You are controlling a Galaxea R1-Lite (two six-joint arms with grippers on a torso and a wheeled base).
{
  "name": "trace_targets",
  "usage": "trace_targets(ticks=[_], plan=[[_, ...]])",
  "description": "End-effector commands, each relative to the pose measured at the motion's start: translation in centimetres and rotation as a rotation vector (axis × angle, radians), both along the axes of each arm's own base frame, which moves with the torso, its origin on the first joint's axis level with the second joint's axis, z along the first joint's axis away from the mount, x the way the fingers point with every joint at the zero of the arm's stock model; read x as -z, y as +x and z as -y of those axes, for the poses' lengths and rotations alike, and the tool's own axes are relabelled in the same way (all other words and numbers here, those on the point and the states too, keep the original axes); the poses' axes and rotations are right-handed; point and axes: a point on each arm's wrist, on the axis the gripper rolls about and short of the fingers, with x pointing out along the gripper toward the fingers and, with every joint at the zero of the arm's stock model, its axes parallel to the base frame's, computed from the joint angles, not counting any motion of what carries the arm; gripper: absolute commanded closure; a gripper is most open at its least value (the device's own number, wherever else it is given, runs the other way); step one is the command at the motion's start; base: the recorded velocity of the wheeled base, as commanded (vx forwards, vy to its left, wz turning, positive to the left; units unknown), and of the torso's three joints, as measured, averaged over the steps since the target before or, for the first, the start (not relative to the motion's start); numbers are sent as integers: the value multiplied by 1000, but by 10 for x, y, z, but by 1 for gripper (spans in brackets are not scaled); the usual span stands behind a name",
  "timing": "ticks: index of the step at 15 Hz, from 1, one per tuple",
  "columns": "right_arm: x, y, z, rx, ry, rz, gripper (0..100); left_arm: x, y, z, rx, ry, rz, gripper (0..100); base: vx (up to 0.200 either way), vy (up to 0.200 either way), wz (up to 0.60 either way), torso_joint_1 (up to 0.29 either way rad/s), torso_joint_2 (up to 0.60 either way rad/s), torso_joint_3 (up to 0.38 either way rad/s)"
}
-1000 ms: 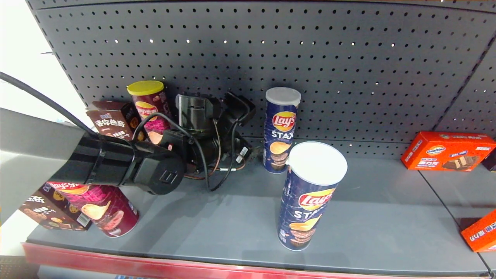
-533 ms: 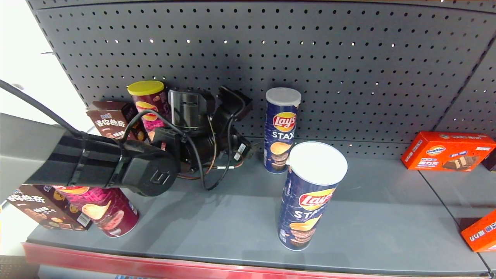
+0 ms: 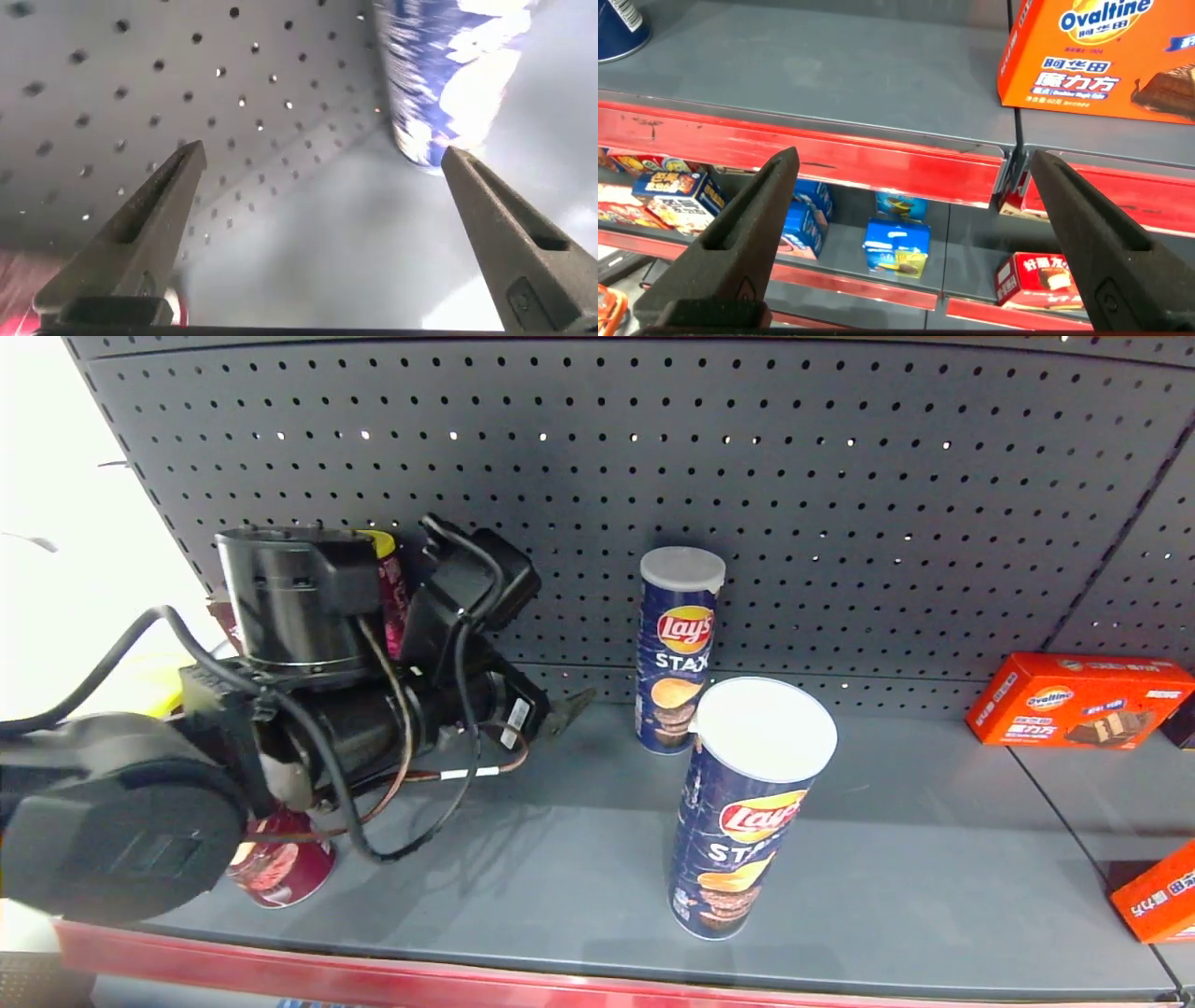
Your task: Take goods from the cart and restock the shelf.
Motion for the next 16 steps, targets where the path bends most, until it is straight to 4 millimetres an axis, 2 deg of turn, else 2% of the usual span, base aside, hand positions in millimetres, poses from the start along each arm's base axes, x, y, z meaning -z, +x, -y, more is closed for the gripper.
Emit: trace_targets(ticks=[1, 2, 3, 6, 8, 9, 10, 12, 13, 15, 16], plan=[[0, 0, 0, -1, -1, -1, 0, -10, -41, -15, 30, -52, 5, 0, 0, 0, 0, 0, 0, 0], [0, 0, 0, -1, -1, -1, 0, -8, -50, -16, 43, -60, -7, 0, 0, 0, 0, 0, 0, 0], [0, 0, 0, -1, -1, -1, 0, 1, -71, -18, 80, -54, -32, 0, 0, 0, 0, 0, 0, 0], [0, 0, 1, -92, -4, -3, 0, 6, -86, -29, 68, -43, -36, 0, 0, 0, 0, 0, 0, 0], [-1, 0, 1, -84, -6, 4, 0, 10, -88, -33, 46, -39, -46, 0, 0, 0, 0, 0, 0, 0], [-32, -2, 1, -54, 10, 84, 0, 12, -88, -34, 39, -36, -50, 0, 0, 0, 0, 0, 0, 0], [-97, 10, -1, -46, 28, 88, 0, 12, -88, -34, 41, -46, -40, 0, 0, 0, 0, 0, 0, 0], [-132, 21, -5, -159, 6, 24, 0, 18, -87, -34, 42, -56, -25, 0, 0, 0, 0, 0, 0, 0], [-139, 34, -8, -172, -10, -31, 0, 21, -87, -34, 42, -53, -26, 0, 0, 0, 0, 0, 0, 0], [-139, 62, -17, -241, -27, -145, 0, 24, -89, -35, 43, -47, -35, 0, 0, 0, 0, 0, 0, 0], [-137, 65, -18, -252, -30, -160, 0, 24, -89, -35, 43, -47, -35, 0, 0, 0, 0, 0, 0, 0]])
